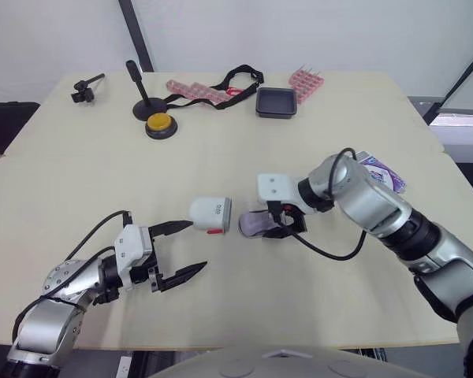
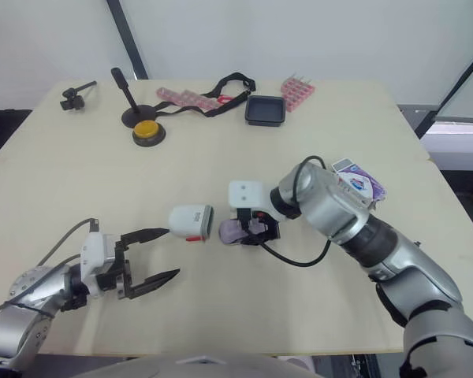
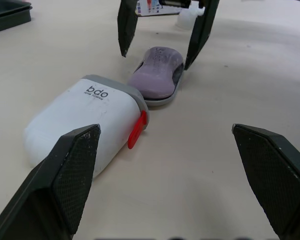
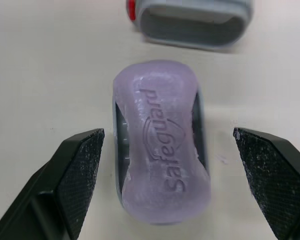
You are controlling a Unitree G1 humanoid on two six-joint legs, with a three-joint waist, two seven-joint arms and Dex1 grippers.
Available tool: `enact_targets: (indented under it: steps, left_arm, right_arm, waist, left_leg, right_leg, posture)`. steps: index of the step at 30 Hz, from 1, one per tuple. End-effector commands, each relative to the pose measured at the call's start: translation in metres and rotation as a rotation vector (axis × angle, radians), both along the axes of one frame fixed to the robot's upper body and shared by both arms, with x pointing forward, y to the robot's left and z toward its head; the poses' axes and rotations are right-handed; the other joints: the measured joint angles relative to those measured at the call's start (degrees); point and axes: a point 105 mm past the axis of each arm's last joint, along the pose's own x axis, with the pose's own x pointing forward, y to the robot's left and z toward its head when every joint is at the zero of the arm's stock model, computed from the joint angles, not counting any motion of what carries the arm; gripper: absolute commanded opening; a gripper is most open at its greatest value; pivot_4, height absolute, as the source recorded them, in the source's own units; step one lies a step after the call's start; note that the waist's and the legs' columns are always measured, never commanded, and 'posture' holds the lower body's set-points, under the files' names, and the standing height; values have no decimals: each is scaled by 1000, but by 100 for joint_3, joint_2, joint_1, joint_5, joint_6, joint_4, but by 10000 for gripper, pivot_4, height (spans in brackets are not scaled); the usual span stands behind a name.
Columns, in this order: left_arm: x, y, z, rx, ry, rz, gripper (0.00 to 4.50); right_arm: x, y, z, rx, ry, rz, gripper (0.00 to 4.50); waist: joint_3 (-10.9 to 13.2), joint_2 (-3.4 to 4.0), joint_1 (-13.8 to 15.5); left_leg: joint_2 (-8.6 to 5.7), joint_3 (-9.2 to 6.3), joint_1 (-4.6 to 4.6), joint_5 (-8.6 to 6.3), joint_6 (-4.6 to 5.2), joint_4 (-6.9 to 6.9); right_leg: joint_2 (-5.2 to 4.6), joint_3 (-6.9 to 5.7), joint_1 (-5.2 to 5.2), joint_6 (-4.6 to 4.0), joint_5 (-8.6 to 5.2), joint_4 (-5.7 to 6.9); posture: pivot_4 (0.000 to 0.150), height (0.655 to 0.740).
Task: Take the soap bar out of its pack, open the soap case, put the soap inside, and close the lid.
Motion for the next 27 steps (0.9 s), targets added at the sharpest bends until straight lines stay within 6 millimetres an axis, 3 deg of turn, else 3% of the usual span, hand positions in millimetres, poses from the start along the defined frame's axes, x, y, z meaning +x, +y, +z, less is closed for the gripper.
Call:
enact_targets:
  steps: [1,7,13,20,27]
  left_arm:
    - [11,1,10,16,-25,-21,45000]
    - [31,-2,10,158,-66,-150,45000]
    - [59,-10,13,229,-79,-191,45000]
    - [73,-19,10,335,-76,-273,45000]
    - [86,-13,7,407,-7,-317,45000]
  right_arm:
    - [-5,-8,26,182,-33,-8,44485]
    - [-20,-46,25,368,-72,-74,44485]
    - [-42,-74,9,391,-67,-93,44485]
    - [-48,-76,8,430,-70,-106,44485]
    - [-50,-75,7,455,-56,-109,44485]
  waist:
    - [-1,-1,43]
    - [-4,-6,63]
    - [-5,-5,37]
    - [-5,-4,16]
    - [-6,-4,60]
  left_leg:
    - [0,-1,0,0,0,1]
    - [-3,1,3,0,1,2]
    - [-1,0,-5,-10,22,2]
    - [-1,0,-15,-12,36,2]
    - [-5,-3,-15,-12,37,5]
  right_leg:
    - [0,0,0,0,0,2]
    - [-2,6,3,-1,-1,4]
    - [-3,7,3,-9,-5,5]
    - [-8,8,6,-23,-14,11]
    - [-7,7,6,-24,-14,10]
  posture:
    - [1500,7291]
    - [1500,7291]
    - [1500,7291]
    - [1500,7291]
    - [1500,7291]
